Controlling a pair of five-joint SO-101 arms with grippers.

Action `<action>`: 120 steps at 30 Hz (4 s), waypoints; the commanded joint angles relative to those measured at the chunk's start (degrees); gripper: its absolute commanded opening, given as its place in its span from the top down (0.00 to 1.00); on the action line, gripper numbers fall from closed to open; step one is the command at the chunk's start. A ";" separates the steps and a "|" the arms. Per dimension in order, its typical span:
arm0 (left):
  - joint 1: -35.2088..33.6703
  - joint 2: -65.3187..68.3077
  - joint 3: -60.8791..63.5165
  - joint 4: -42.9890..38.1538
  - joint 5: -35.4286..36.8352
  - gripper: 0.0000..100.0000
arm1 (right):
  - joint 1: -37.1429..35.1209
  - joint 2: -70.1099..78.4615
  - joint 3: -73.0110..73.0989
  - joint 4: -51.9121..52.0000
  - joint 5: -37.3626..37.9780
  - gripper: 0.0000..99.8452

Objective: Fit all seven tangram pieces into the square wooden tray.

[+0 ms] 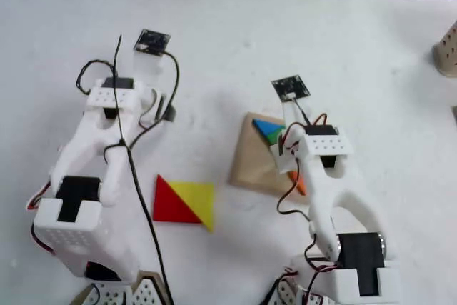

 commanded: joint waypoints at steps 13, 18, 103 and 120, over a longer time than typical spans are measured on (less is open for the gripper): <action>-0.66 -4.00 -0.18 -1.14 0.18 0.75 | 4.97 -10.95 2.20 2.51 -3.96 0.98; -4.70 -4.09 -0.35 0.62 0.62 0.75 | -1.54 -16.75 8.18 2.51 -3.78 0.98; 6.46 -16.22 37.10 15.30 13.71 0.71 | -9.27 -20.97 15.30 -9.36 -3.87 0.98; 6.55 -10.77 32.53 17.49 13.36 0.70 | -9.19 -20.97 15.30 -9.19 -3.87 0.98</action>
